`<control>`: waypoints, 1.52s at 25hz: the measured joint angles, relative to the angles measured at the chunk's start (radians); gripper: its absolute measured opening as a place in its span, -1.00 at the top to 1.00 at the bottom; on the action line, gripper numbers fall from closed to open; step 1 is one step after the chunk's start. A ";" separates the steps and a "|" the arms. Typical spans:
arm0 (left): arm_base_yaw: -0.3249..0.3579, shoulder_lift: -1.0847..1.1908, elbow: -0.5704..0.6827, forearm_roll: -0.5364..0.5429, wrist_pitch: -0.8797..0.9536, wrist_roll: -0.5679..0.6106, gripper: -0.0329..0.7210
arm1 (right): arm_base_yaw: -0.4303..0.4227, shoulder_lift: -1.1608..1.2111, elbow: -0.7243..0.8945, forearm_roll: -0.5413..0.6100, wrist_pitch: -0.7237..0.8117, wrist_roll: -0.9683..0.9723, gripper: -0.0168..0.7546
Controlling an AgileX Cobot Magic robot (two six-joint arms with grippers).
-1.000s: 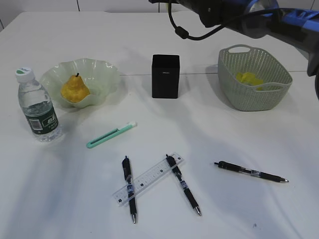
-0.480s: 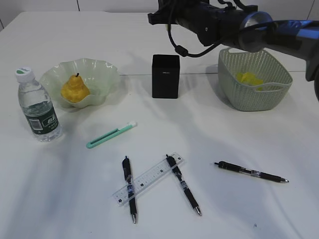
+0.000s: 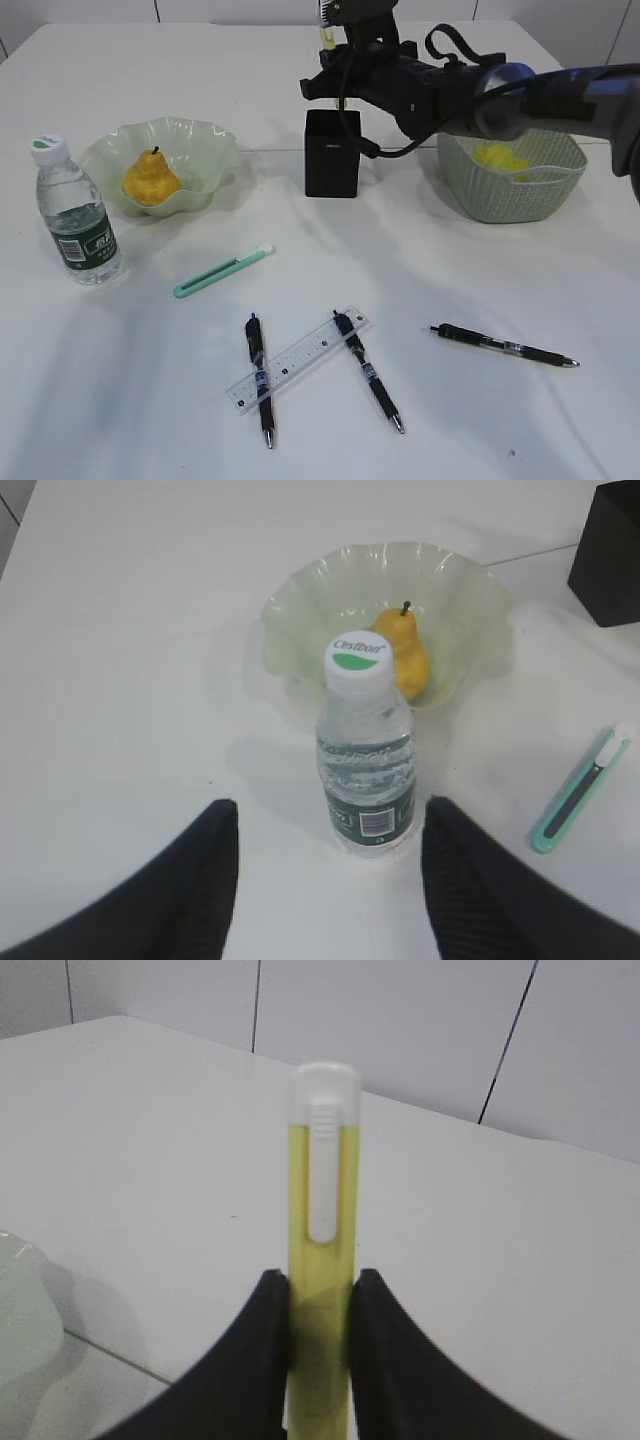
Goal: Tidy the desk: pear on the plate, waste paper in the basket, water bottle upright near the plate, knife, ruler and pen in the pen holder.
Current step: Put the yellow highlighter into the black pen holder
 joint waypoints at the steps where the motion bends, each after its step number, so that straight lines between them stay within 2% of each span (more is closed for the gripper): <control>1: 0.000 0.000 0.000 0.000 0.000 0.000 -0.18 | 0.000 -0.002 0.011 0.000 -0.009 0.000 0.64; 18: 0.000 0.002 0.000 0.000 -0.002 0.000 -0.18 | 0.002 -0.060 0.265 -0.004 -0.305 0.043 0.64; 38: 0.000 0.002 0.000 0.000 0.004 0.000 -0.18 | 0.002 -0.060 0.267 -0.014 -0.353 0.054 0.64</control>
